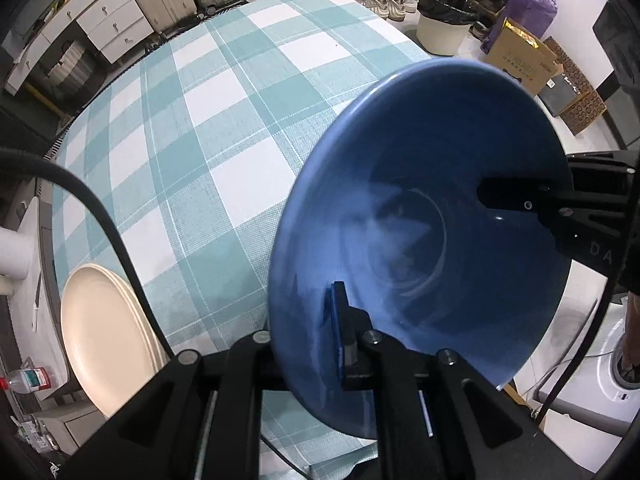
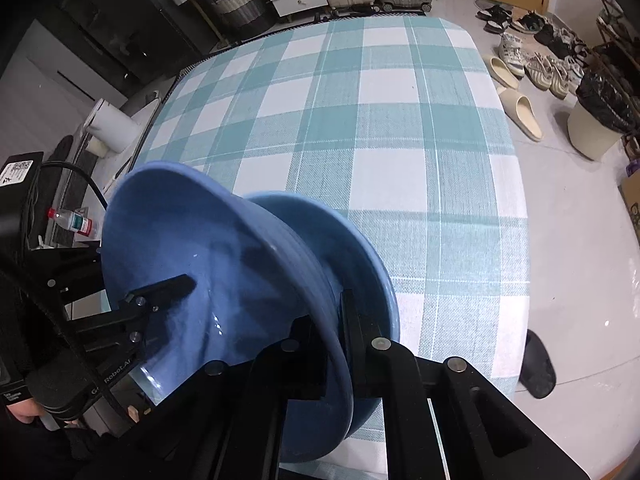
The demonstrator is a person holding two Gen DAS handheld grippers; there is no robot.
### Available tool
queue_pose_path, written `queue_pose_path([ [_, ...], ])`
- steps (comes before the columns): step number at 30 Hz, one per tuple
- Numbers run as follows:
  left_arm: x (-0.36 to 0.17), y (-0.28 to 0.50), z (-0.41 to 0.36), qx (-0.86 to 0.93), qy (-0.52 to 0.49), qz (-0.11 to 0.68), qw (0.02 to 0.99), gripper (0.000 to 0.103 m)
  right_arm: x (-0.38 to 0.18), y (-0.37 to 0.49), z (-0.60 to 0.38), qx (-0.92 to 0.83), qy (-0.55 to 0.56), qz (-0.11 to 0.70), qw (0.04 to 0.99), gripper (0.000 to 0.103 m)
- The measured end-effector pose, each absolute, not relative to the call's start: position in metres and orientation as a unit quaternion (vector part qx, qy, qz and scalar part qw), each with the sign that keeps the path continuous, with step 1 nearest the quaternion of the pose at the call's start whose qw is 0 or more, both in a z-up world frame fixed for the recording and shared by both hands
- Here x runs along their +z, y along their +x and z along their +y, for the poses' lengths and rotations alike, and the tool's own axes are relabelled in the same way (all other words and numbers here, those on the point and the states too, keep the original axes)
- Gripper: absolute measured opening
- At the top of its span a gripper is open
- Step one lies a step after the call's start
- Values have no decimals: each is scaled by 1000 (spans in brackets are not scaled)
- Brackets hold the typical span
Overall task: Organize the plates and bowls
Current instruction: 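Lower the held blue bowl into the nested blue bowls with both tools, then open both tools to release the bowl into the stack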
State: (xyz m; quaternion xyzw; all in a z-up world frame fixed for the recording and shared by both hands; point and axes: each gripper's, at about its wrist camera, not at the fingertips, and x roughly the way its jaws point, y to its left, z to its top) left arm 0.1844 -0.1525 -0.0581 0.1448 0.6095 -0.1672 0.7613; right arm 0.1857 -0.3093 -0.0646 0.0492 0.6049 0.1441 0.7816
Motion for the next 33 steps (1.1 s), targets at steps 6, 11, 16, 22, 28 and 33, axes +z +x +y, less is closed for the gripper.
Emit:
queue_pose_path([
  [6, -62, 182, -153, -164, 158, 601, 766, 16, -73, 181, -314, 142, 54, 600, 786, 6],
  [11, -63, 187, -151, -162, 138, 600, 771, 18, -66, 175, -317, 137, 47, 579, 802, 6],
  [16, -66, 187, -148, -156, 120, 592, 781, 19, -60, 167, -329, 123, 89, 549, 822, 10],
  [22, -67, 187, -139, -156, 88, 584, 792, 19, -58, 151, -325, 100, 71, 509, 852, 11],
  [28, -66, 183, -132, -155, 67, 570, 804, 22, -59, 139, -316, 83, 52, 473, 876, 17],
  [33, -65, 180, -125, -144, 36, 552, 820, 25, -57, 126, -303, 58, 4, 442, 895, 20],
])
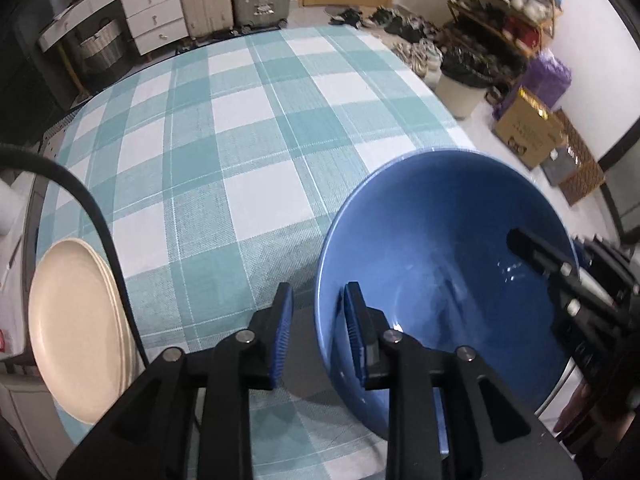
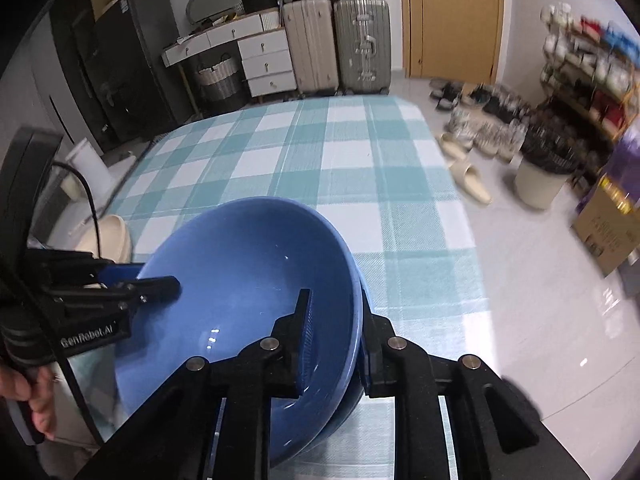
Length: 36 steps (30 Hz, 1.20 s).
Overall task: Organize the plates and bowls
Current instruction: 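Open both tools to release the bowl into the stack, then withdraw both tools up and back from the blue bowl stack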
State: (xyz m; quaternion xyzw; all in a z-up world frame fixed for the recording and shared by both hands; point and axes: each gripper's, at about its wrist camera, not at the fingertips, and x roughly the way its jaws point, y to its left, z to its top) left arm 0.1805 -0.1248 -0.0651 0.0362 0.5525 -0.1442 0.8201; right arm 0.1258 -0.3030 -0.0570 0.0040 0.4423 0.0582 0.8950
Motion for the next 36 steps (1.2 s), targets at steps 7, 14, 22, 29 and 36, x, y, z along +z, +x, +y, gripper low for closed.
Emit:
queue_pose_path([
  [7, -51, 164, -119, -134, 25, 501, 855, 35, -49, 106, -282, 11, -73, 385, 920, 49],
  [14, -41, 146, -108, -111, 13, 442, 890, 45, -41, 93, -282, 26, -40, 354, 934, 50],
  [22, -45, 128, -112, -97, 29, 414, 905, 47, -33, 73, -298, 38, 15, 317, 947, 71],
  [29, -52, 127, -106, -97, 8, 413, 906, 58, -29, 59, -306, 53, 34, 288, 956, 81],
  [36, -53, 120, -101, -66, 22, 368, 927, 92, -33, 58, -313, 66, 46, 278, 957, 87],
])
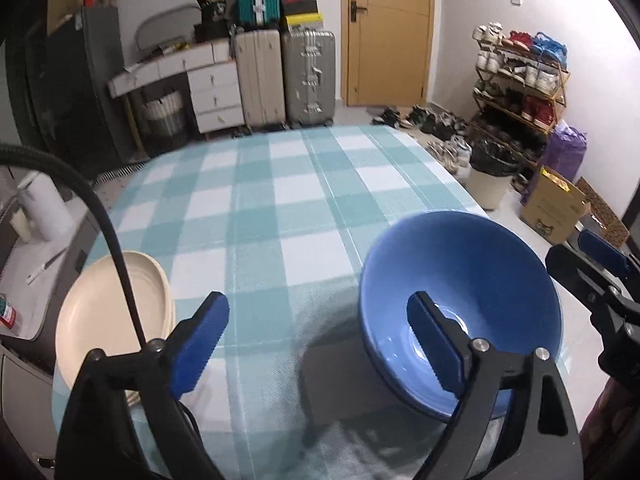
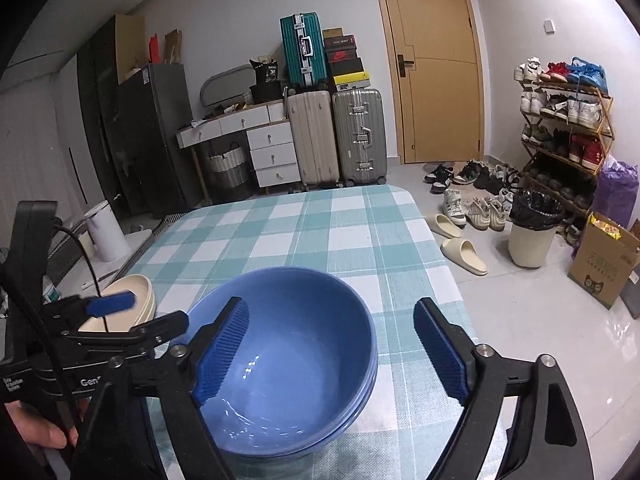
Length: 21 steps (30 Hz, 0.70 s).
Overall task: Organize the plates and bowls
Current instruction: 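Withdraw both tools up and back from the blue bowl stack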
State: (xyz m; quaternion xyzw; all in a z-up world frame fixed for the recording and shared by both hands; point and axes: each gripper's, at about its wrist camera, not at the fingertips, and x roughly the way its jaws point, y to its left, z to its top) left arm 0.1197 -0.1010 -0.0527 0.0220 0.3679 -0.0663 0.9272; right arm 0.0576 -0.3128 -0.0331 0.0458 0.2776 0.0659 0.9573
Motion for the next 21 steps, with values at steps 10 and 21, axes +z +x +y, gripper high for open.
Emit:
queue_pose_path([
  [10, -47, 107, -90, -35, 22, 298, 954, 98, -45, 61, -325, 50, 82, 280, 955, 89],
  [21, -51, 100, -82, -40, -7, 320, 946, 98, -37, 43, -317, 50, 69, 258, 962, 97],
])
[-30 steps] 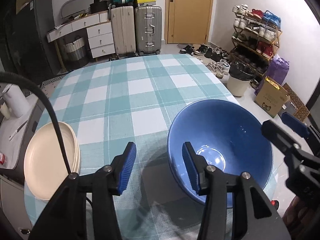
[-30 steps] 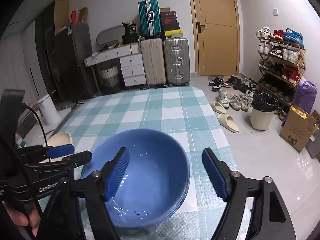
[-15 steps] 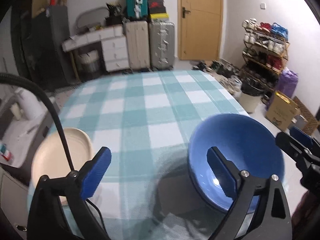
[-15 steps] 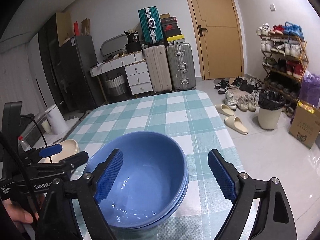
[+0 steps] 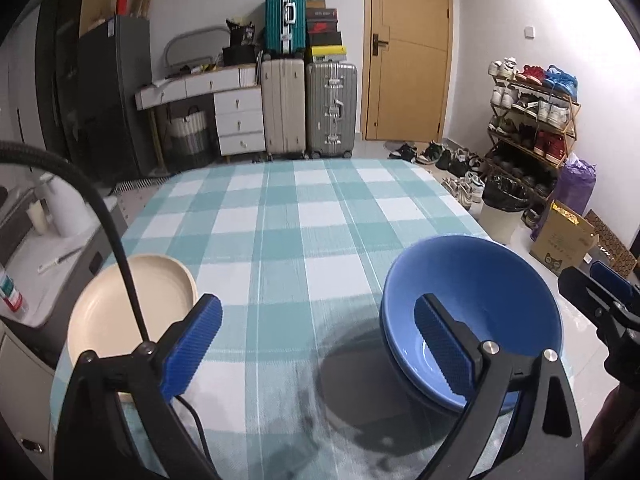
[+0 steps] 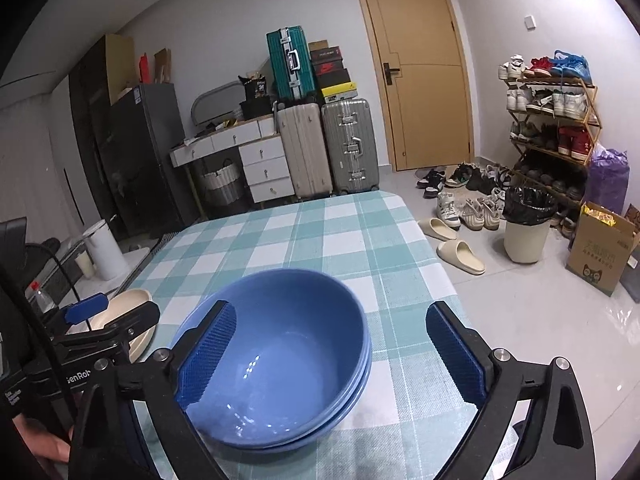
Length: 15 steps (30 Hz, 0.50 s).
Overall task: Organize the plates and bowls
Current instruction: 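Withdraw both tools up and back from the blue bowl stack, then move the left tool to the blue bowl stack and grasp its rim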
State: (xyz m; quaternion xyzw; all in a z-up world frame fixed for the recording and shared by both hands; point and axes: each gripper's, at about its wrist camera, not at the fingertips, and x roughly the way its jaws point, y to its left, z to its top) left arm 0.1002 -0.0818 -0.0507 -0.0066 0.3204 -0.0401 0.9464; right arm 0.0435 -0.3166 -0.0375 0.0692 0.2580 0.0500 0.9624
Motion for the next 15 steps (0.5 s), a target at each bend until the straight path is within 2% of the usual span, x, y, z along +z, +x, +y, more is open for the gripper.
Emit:
queue_pose_path([
  [10, -64, 102, -90, -37, 5, 354, 935, 98, -37, 37, -322, 51, 81, 272, 958, 98],
  [15, -75, 121, -91, -49, -7, 401, 915, 98, -55, 62, -337, 64, 122, 328, 934, 98],
])
